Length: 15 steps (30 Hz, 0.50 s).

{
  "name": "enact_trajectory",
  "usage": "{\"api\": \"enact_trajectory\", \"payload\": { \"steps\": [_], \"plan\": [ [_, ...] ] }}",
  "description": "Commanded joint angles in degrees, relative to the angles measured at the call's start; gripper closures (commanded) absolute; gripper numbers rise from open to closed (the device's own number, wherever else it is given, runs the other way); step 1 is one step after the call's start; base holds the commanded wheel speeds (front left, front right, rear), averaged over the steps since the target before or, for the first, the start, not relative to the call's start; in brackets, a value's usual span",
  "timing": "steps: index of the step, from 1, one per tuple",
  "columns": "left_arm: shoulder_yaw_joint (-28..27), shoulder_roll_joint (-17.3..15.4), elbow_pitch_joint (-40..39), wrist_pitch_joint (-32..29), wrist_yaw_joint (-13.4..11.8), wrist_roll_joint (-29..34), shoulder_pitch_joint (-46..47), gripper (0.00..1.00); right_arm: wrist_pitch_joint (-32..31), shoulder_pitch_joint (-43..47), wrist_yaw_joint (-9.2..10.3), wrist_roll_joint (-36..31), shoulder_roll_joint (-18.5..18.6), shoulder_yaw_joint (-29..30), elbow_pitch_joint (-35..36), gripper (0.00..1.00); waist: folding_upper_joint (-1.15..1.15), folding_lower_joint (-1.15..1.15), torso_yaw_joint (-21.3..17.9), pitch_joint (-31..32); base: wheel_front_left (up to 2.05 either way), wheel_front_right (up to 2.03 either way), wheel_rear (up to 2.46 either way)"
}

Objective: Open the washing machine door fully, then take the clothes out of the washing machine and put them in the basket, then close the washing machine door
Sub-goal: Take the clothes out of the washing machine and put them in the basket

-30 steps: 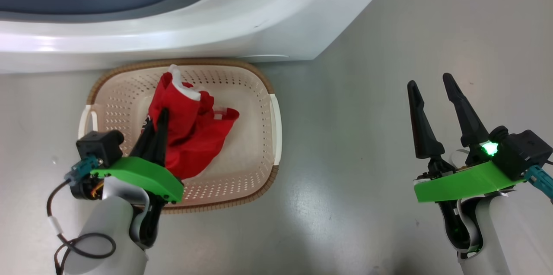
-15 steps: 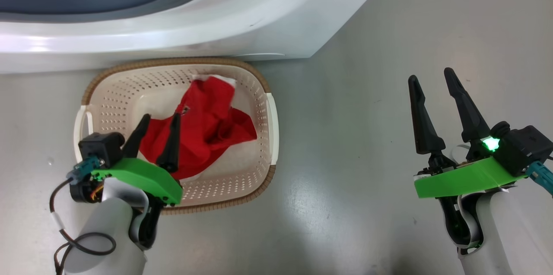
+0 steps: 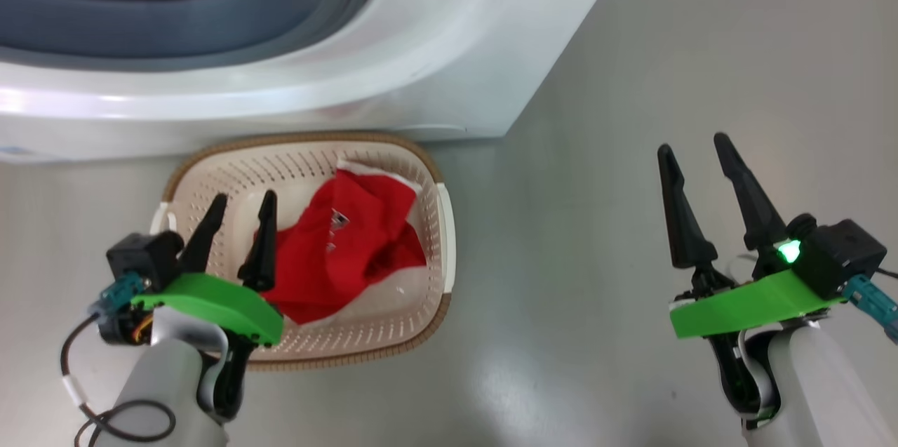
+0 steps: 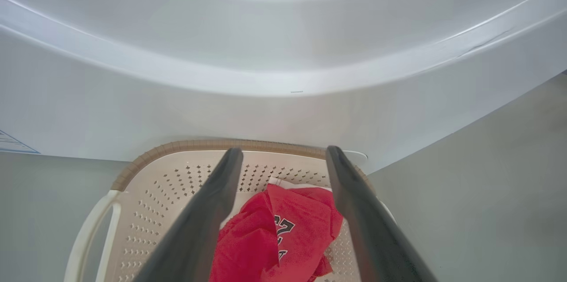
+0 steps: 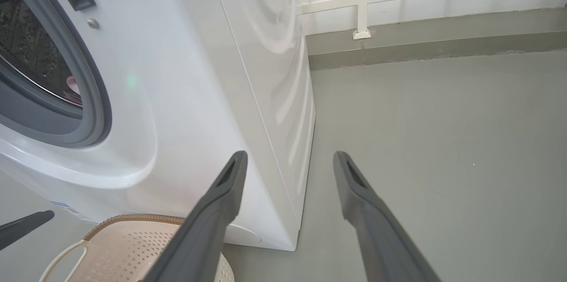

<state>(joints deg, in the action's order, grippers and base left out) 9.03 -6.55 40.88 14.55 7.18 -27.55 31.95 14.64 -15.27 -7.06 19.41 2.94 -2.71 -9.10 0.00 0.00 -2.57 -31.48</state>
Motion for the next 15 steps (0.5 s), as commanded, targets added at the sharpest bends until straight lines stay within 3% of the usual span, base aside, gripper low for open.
{"api": "enact_trajectory", "payload": {
  "steps": [1, 15],
  "plan": [
    [-2.35, -1.85, -1.95, 0.45, 0.31, 1.21, -2.27, 0.00, 0.36, 1.92, -0.43, -0.68, -0.06, -1.42, 0.95, 0.00, 0.00, 0.00, 0.03, 2.92, 0.00, 0.00, 0.00],
    [-8.52, -0.76, -12.20, 0.45, 0.31, 6.50, -10.56, 0.00, 0.36, 6.52, -0.43, -1.02, -0.06, -1.17, -0.54, 0.00, 0.00, 0.00, 0.90, 12.23, 0.00, 0.00, 0.00]
  ]
}}
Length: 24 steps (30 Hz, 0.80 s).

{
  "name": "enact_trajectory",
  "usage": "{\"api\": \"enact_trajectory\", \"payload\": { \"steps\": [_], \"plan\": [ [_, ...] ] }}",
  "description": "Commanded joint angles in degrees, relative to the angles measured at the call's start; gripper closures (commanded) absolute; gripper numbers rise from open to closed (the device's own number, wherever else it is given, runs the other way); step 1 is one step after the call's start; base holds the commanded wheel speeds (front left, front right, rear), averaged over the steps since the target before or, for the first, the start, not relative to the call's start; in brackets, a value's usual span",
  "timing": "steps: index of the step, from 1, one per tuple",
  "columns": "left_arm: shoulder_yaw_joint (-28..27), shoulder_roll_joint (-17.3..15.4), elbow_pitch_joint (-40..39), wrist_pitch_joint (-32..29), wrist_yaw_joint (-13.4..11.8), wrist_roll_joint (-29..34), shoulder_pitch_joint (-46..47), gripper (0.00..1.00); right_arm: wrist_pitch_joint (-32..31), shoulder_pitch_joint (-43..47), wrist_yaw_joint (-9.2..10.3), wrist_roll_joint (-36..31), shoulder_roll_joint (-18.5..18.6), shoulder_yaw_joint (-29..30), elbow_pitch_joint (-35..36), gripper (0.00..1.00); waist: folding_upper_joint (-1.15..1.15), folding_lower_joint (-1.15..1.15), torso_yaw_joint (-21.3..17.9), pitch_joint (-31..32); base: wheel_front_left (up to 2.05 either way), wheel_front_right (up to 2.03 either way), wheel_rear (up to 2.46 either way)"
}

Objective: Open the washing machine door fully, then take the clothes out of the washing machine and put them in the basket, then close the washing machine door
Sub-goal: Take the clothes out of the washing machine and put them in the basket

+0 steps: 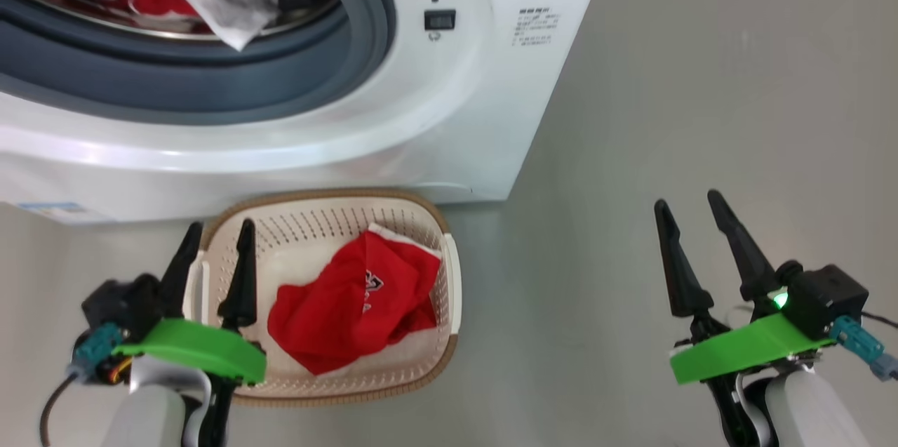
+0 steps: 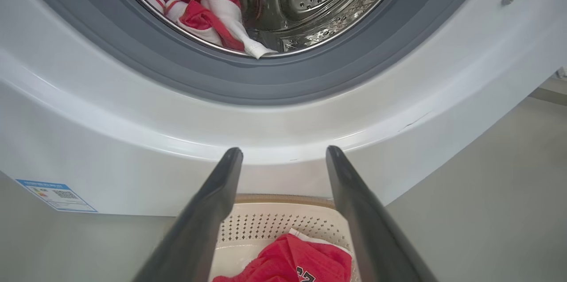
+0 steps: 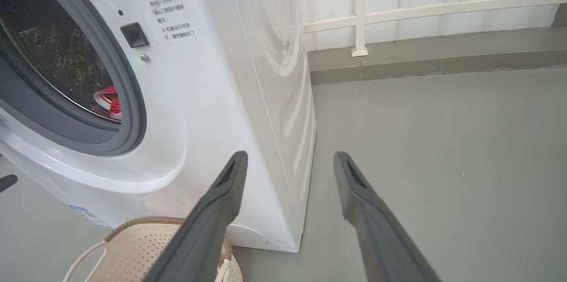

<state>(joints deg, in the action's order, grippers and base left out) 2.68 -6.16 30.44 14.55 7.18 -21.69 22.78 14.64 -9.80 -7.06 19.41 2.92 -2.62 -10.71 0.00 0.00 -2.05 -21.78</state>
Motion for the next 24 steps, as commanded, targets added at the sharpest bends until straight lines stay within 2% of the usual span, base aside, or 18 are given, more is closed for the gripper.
{"api": "enact_trajectory", "payload": {
  "steps": [1, 24],
  "plan": [
    [-2.54, -1.14, -2.37, 0.45, 0.31, 0.90, -2.03, 0.00, 0.36, 1.37, -0.43, -1.02, -0.04, -1.25, 0.99, 0.00, 0.00, 0.00, 0.42, 3.12, 0.00, 0.00, 0.00],
    [-6.77, 0.03, -15.13, 0.45, 0.31, 5.82, -16.07, 0.00, 0.36, 9.84, -0.43, -1.52, -0.04, 0.77, 0.48, 0.00, 0.00, 0.00, 1.73, 12.11, 0.00, 0.00, 0.00]
  ]
}}
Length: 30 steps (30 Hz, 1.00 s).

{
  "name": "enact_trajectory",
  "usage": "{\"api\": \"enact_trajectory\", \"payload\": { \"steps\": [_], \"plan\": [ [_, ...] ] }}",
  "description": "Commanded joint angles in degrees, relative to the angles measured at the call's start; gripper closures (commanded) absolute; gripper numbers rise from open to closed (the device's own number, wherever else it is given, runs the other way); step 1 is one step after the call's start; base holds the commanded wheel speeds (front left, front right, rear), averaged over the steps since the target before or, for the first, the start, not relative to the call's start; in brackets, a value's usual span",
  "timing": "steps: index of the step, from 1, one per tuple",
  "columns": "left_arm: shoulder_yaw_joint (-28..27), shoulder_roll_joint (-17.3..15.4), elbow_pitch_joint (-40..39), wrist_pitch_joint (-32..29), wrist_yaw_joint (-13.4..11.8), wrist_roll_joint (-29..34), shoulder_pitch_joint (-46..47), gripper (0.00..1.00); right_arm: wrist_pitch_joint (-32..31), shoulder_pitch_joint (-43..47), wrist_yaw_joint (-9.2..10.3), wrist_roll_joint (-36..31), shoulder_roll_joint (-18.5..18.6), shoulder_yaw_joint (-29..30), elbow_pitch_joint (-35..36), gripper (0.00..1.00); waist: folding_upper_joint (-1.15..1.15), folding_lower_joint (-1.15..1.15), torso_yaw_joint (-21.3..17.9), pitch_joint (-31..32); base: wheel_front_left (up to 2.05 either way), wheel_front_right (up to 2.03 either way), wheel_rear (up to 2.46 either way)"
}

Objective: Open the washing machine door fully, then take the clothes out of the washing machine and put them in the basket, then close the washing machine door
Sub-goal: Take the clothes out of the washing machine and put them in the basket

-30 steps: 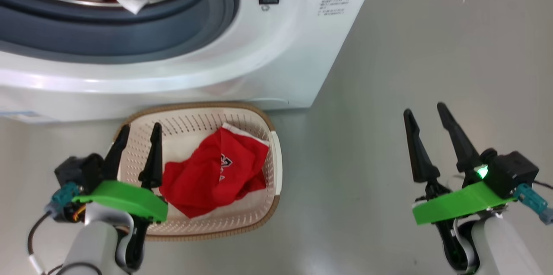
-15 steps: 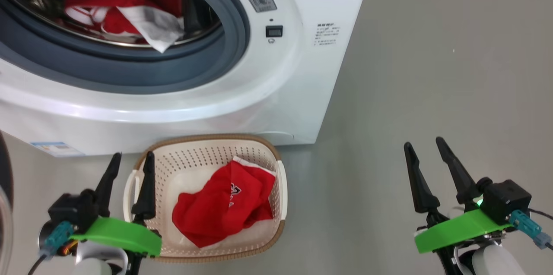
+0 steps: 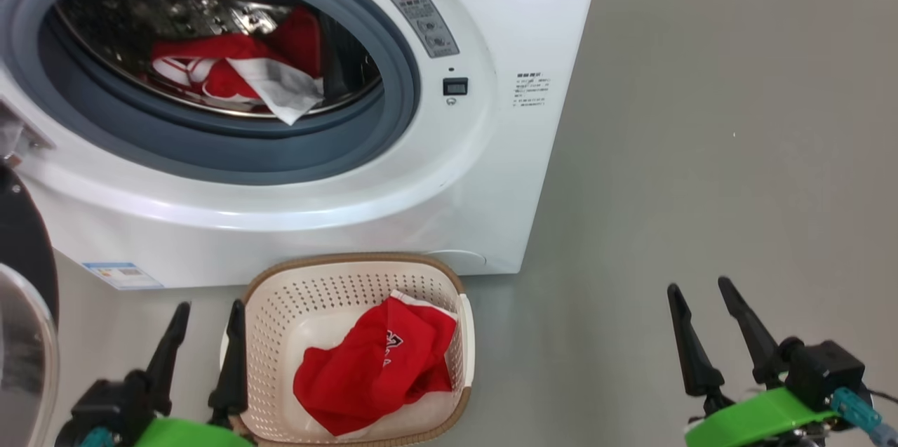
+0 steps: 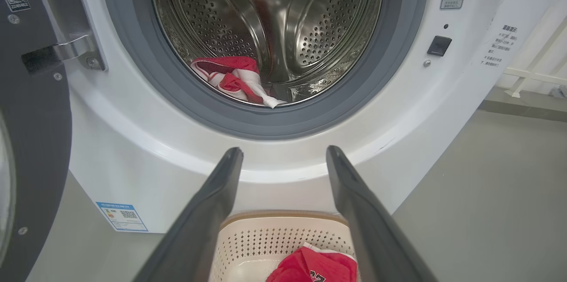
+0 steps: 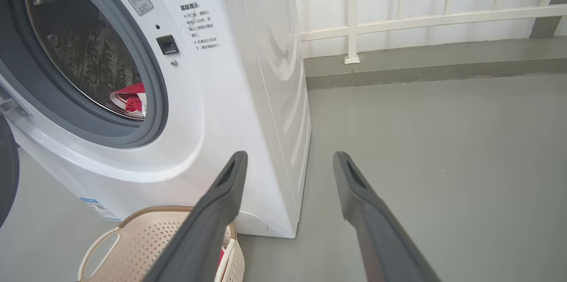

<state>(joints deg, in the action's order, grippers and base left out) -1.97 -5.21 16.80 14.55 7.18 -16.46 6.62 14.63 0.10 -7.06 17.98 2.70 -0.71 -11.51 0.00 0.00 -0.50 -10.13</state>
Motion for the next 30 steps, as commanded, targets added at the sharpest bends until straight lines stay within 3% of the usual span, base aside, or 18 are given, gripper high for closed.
{"api": "enact_trajectory", "payload": {
  "steps": [1, 14, 30],
  "plan": [
    [-2.36, -0.86, -2.01, 0.45, 0.31, 0.69, -0.61, 0.00, 0.37, 0.39, -0.43, -0.12, 0.18, -1.11, 1.28, 0.00, 0.00, 0.00, 0.17, 0.69, 0.00, 0.00, 0.00],
    [-5.29, 1.02, -6.70, 0.45, 0.31, 2.00, -6.66, 0.00, 0.37, 2.12, -0.43, -0.04, 0.18, -0.59, 1.45, 0.00, 0.00, 0.00, -0.44, 1.07, 0.00, 0.00, 0.00],
    [-2.99, 0.94, -5.44, 0.45, 0.31, 2.21, -1.08, 0.00, 0.37, 0.34, -0.43, -0.13, 0.18, -1.17, 2.09, 0.00, 0.00, 0.00, -0.25, -2.16, 0.00, 0.00, 0.00]
  ]
}}
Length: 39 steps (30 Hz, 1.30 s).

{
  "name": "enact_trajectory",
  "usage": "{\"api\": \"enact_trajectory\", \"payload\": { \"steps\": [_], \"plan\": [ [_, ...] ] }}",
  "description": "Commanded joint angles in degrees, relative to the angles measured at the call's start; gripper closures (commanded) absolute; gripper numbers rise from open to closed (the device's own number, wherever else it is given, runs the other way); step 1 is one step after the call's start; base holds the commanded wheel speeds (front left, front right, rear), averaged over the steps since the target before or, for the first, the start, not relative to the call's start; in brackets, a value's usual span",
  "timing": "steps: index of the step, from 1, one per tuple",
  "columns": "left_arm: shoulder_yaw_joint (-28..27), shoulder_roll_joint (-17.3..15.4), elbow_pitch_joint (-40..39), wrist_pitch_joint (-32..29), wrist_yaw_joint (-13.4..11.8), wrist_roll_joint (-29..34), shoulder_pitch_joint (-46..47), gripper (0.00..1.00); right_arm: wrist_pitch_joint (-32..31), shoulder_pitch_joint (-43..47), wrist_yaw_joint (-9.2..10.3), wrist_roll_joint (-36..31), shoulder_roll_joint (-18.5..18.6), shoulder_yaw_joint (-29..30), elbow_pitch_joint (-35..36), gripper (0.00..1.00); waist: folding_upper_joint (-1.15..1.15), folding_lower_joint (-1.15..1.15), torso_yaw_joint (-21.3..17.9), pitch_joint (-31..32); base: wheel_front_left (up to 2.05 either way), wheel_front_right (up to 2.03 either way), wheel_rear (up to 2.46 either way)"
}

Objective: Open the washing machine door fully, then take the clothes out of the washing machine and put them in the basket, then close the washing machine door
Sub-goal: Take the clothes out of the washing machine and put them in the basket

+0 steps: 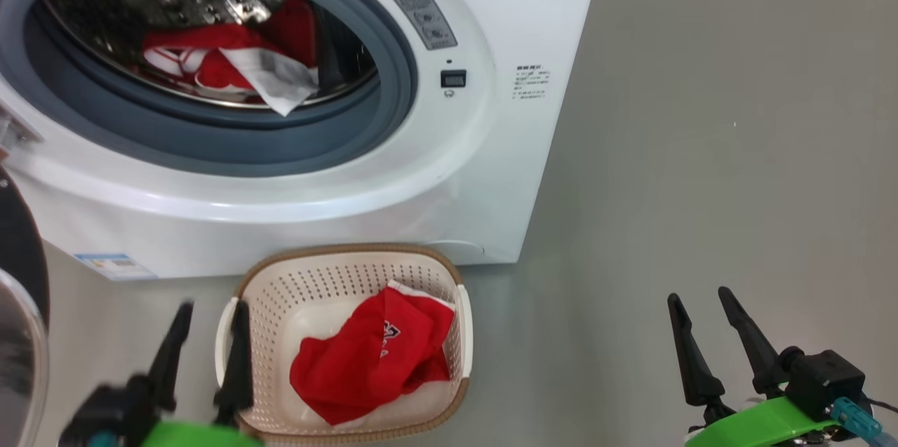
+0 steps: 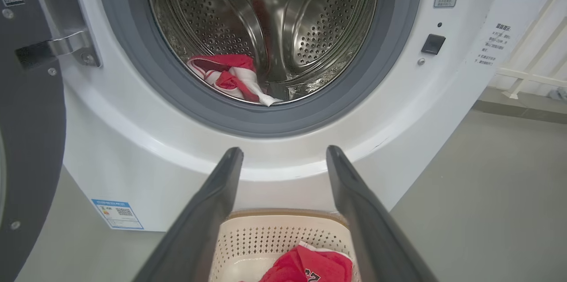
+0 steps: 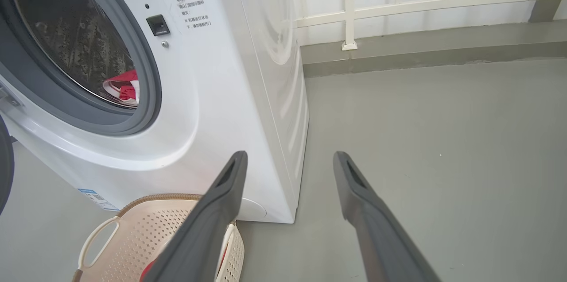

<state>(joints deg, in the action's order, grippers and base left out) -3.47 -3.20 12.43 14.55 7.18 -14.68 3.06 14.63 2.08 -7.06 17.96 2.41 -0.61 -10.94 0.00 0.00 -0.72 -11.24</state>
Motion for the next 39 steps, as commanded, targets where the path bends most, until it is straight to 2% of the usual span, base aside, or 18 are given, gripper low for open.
{"api": "enact_trajectory", "payload": {
  "steps": [1, 11, 24, 32, 39],
  "plan": [
    [-1.09, -1.34, -0.52, 0.45, 0.31, 0.49, 3.85, 0.00, 0.37, -2.02, -0.43, -0.05, 0.47, -1.34, 1.61, 0.00, 0.00, 0.00, -0.05, -1.77, 0.00, 0.00, 0.00],
    [-0.02, -3.74, 10.18, 0.45, 0.31, 1.32, 25.32, 0.00, 0.37, -7.22, -0.43, 0.77, 0.47, -2.40, 2.55, 0.00, 0.00, 0.00, -1.92, -11.03, 0.00, 0.00, 0.00],
    [-1.02, -7.95, 33.91, 0.45, 0.30, 2.82, 51.45, 0.00, 0.37, -12.39, -0.43, 2.49, 0.47, -2.78, 3.72, 0.00, 0.00, 0.00, -6.40, -20.78, 0.00, 0.00, 0.00],
    [-0.74, -10.20, 46.67, 0.45, 0.22, 3.29, 62.41, 0.00, 0.37, -14.08, -0.43, 2.94, 0.47, -3.28, 3.89, 0.00, 0.00, 0.00, -7.56, -23.31, 0.00, 0.00, 0.00],
    [-0.50, -11.88, 54.55, 0.44, -0.26, 3.12, 68.51, 0.00, 0.37, -14.91, -0.43, 2.94, 0.47, -3.99, 3.88, 0.00, 0.00, 0.00, -8.29, -24.28, 0.00, 0.00, 0.00]
  ]
}}
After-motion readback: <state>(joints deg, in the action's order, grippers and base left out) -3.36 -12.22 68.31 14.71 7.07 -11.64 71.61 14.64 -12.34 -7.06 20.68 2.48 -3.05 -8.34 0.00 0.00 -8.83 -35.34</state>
